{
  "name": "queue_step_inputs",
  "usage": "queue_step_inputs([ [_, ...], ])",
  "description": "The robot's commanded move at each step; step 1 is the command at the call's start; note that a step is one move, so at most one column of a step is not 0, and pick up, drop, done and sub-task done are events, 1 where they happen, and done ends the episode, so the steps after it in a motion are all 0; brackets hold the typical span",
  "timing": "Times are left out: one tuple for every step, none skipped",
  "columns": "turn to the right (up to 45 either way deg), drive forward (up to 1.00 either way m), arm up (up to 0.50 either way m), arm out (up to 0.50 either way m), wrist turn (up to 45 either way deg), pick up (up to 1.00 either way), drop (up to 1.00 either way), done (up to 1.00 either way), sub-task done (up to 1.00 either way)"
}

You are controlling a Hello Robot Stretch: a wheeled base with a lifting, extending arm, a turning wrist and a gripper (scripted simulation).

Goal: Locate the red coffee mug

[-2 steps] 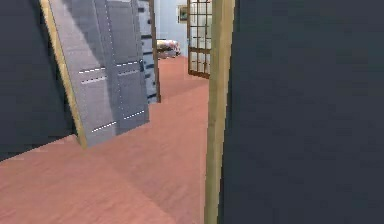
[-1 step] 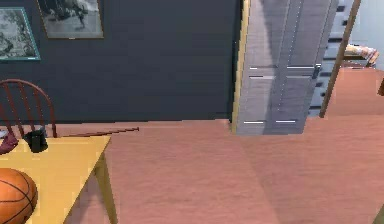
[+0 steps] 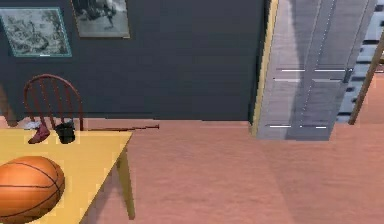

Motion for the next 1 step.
queue_step_inputs([
  [0.0,1.00,0.00,0.00,0.0,0.00,0.00,0.00,0.00],
])
